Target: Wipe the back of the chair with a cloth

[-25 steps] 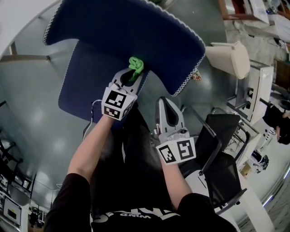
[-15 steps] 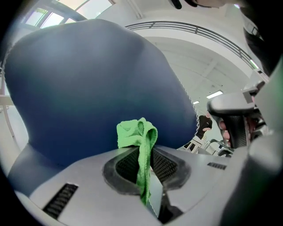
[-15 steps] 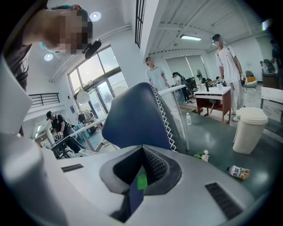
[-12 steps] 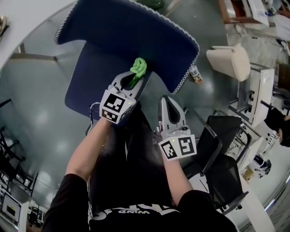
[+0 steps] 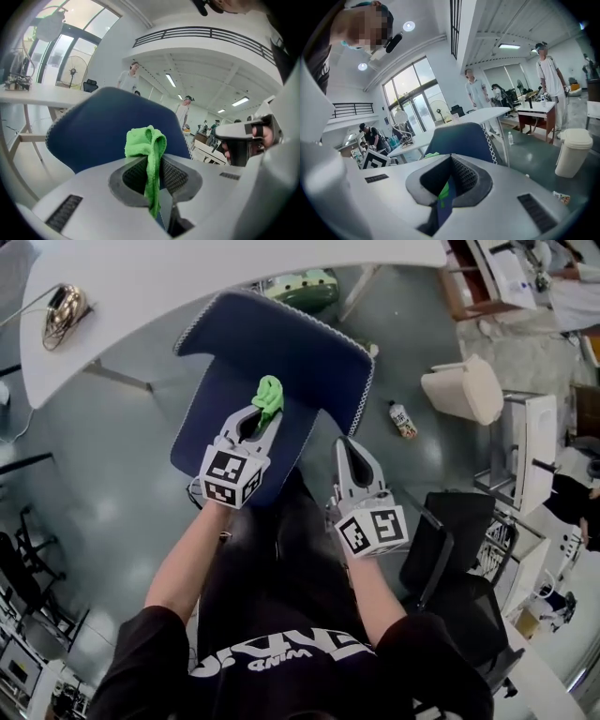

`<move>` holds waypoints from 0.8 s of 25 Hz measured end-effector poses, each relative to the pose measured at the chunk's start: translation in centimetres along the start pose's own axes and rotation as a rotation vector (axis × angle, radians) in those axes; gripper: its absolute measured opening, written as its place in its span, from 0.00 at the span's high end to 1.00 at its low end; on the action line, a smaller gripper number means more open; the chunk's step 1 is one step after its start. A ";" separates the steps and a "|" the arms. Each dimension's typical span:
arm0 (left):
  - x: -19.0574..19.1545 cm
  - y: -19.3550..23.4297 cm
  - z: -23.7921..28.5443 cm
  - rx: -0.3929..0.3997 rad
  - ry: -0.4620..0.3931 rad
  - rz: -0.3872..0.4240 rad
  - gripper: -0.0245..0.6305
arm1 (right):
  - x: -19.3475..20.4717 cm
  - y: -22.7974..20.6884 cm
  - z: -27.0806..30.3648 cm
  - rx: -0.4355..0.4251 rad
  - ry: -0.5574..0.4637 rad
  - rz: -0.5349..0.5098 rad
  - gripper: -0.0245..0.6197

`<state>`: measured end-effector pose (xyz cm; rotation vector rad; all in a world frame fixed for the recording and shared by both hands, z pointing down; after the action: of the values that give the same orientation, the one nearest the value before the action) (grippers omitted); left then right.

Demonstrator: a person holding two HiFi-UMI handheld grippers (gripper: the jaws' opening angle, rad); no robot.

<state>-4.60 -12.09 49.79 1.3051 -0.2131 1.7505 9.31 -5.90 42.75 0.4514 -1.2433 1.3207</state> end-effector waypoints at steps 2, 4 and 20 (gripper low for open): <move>-2.9 -0.8 -2.1 -0.025 -0.027 0.008 0.88 | -2.1 1.2 -0.5 -0.035 -0.021 -0.004 0.97; -5.5 -1.7 -3.8 -0.040 -0.053 0.010 0.88 | -3.9 2.3 -1.1 -0.065 -0.027 0.003 0.97; -18.1 -6.7 -16.7 -0.106 -0.260 0.051 0.88 | -12.0 10.7 -4.7 -0.236 -0.080 -0.123 0.97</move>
<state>-10.42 -8.23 25.29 1.4575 -0.4830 1.5854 4.43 -4.55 26.81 0.4076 -1.3964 1.0460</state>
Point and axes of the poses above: the fingertips, and each gripper's own axes: z forward along the fingers, y to its left, x out of its underside, the point moved 3 cm from there along -z, backward along the fingers, and after that the axes turned 1 degree about -z, right-handed, at the moved point
